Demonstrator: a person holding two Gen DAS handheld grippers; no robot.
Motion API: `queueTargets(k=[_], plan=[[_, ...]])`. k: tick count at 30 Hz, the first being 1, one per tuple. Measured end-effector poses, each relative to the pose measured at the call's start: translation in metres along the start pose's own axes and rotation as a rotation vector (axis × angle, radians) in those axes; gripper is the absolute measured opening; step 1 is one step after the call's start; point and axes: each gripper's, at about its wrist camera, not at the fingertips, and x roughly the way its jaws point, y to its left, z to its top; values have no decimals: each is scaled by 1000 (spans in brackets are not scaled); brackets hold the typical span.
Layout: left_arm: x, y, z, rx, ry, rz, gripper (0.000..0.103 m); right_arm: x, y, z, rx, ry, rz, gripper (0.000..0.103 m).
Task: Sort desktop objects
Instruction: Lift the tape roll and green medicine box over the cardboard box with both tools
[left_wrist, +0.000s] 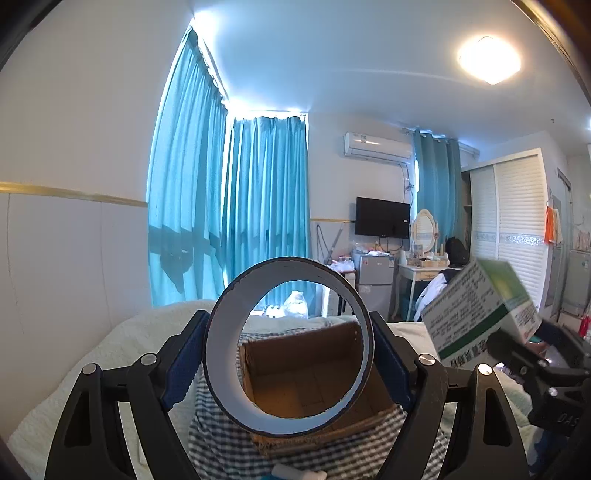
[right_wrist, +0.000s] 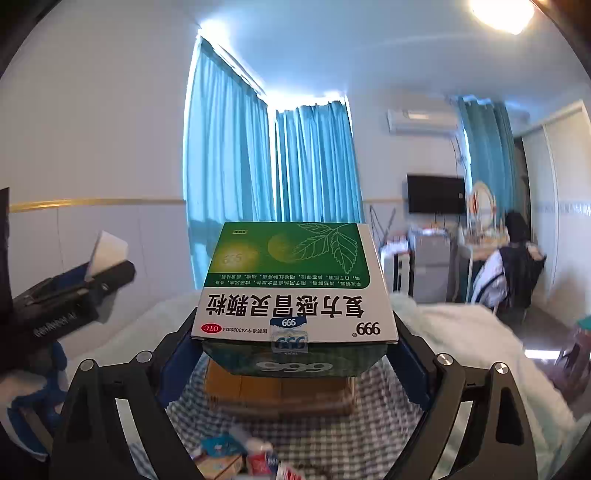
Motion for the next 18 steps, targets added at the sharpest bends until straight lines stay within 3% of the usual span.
queueTargets(k=[6, 10, 18], plan=[[23, 3, 12, 12, -11, 4, 85, 19, 13, 21, -38, -64, 3, 91], [38, 5, 15, 18, -21, 5, 85, 40, 7, 29, 3, -73, 13, 91], [84, 5, -13, 27, -5, -17, 85, 89, -2, 20, -45, -64, -10, 92]])
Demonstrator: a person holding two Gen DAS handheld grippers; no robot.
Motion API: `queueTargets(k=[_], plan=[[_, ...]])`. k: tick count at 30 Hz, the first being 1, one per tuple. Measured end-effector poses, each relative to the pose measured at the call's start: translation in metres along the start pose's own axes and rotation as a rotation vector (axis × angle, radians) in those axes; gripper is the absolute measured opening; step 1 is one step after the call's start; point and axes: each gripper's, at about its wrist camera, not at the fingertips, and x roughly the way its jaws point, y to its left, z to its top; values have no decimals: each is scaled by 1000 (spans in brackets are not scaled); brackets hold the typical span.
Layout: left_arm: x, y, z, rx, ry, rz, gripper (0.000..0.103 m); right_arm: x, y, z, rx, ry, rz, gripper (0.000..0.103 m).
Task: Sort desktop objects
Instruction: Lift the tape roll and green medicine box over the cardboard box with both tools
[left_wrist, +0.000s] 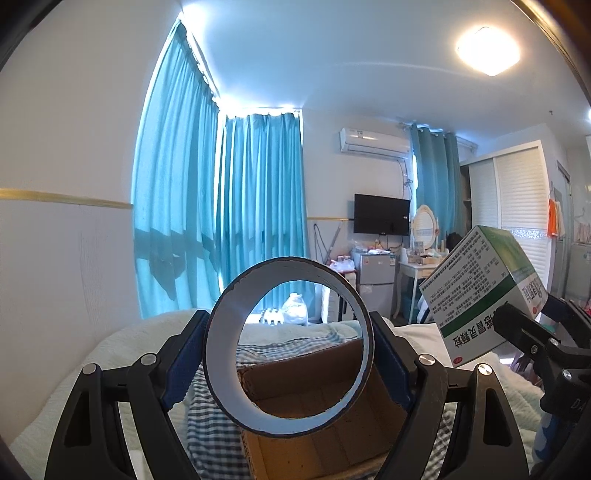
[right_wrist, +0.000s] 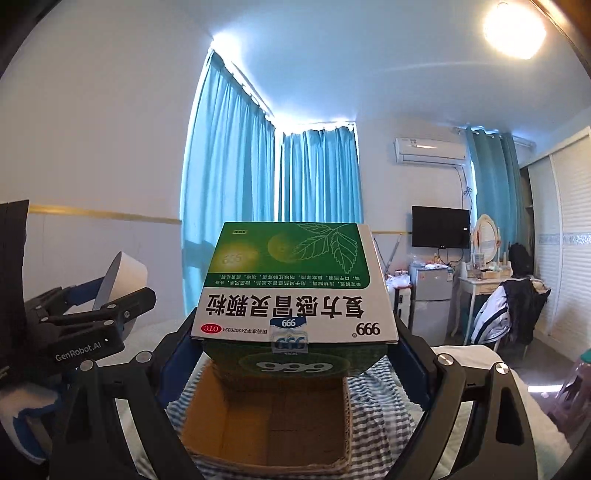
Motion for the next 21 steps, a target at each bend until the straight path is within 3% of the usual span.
queueTargets(k=[10, 21], plan=[[74, 3, -67, -17, 127, -37, 85, 82, -26, -60, 4, 119, 24, 92], [130, 2, -122, -18, 285, -46, 85, 142, -40, -123, 19, 255, 52, 92]])
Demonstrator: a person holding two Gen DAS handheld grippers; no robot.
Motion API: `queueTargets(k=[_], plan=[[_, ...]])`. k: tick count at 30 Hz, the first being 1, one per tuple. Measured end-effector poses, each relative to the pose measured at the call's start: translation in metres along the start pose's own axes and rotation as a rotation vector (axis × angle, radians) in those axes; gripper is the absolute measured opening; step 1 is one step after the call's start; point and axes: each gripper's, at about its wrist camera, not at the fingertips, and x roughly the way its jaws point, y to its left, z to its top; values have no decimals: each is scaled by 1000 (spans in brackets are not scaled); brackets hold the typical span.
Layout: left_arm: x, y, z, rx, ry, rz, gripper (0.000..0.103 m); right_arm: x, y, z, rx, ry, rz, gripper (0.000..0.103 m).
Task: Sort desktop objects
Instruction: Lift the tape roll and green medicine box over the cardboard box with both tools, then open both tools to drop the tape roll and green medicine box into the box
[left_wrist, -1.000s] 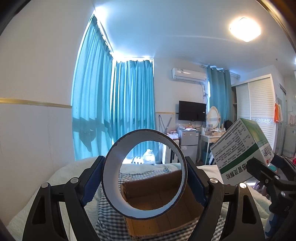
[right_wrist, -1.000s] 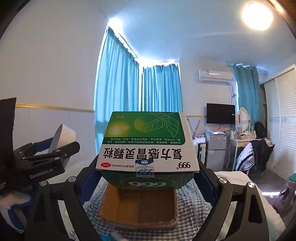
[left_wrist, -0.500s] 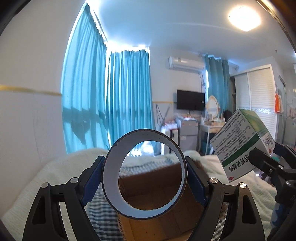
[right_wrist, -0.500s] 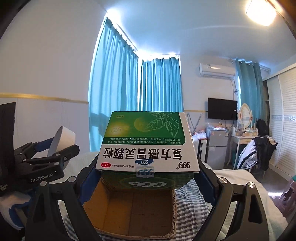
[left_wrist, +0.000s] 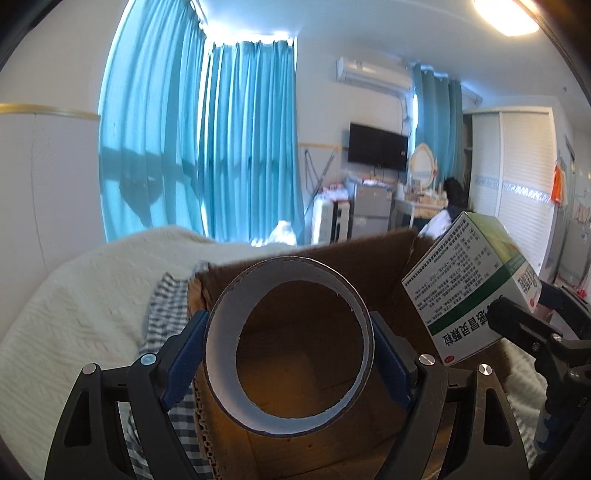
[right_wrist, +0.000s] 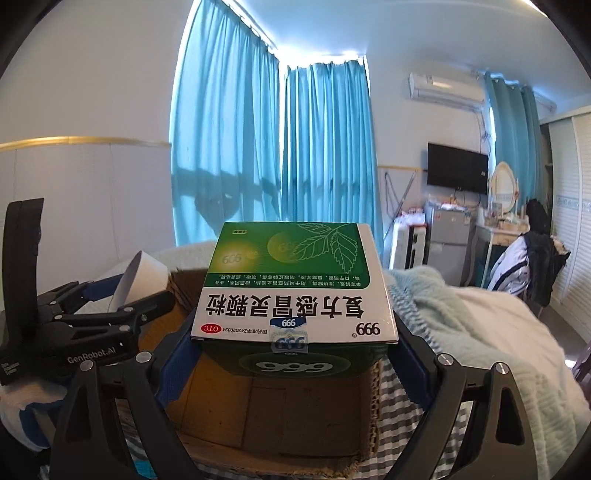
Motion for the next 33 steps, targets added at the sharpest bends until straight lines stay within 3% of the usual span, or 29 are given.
queueTargets(k=[5, 8, 11, 15, 33], plan=[[20, 0, -9, -3, 60, 1, 87, 21, -4, -18, -9, 55, 8, 92], [21, -1, -8, -4, 64, 8, 103, 25, -5, -24, -21, 61, -6, 93], [15, -3, -6, -4, 47, 19, 103, 23, -4, -25, -26, 56, -26, 101], [6, -5, 0, 0, 36, 30, 103, 14, -4, -21, -19, 34, -41, 102], [-82, -16, 37, 33, -156, 138, 103, -83, 0, 23, -4, -121, -102, 103]])
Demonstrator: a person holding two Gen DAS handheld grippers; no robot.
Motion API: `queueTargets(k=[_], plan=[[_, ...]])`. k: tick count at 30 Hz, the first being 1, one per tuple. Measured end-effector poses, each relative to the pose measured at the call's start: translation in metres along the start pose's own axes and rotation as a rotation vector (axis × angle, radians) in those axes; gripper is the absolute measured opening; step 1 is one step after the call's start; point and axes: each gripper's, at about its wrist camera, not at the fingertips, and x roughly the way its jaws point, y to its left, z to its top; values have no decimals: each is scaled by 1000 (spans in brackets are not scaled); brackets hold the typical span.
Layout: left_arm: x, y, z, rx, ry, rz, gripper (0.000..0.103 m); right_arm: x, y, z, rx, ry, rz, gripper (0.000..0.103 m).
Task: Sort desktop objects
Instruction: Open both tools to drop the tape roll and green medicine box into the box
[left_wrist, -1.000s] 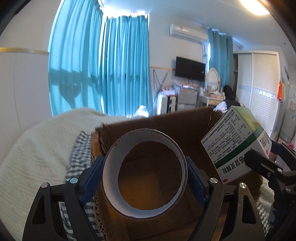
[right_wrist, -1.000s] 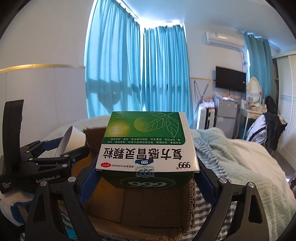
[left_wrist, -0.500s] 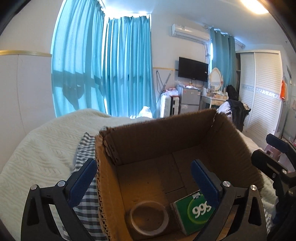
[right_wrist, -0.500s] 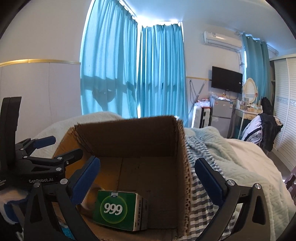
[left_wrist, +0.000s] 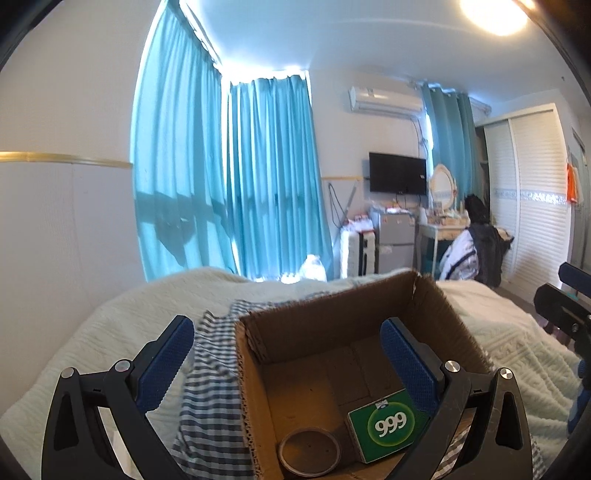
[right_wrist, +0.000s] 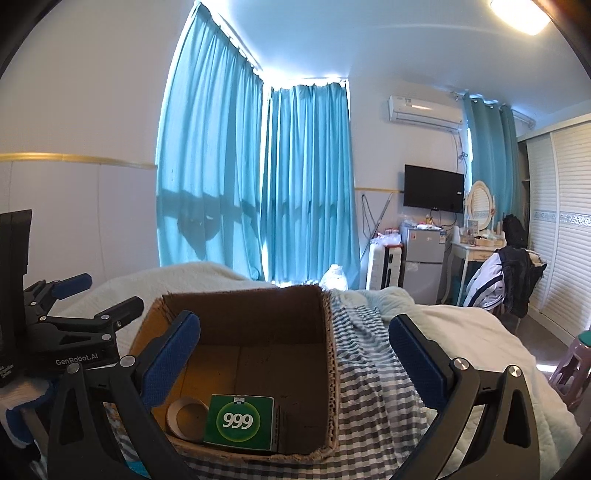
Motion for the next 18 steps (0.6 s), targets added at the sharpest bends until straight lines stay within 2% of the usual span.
queueTargets(k=[8, 13, 18], plan=[[-32, 12, 13, -63, -23, -11, 103, -42, -4, 16, 23, -44, 5, 103], [-50, 14, 16, -50, -32, 24, 103, -62, -4, 21, 30, -62, 2, 103], [-59, 19, 10, -61, 4, 53, 103, -80, -4, 22, 44, -69, 3, 103]])
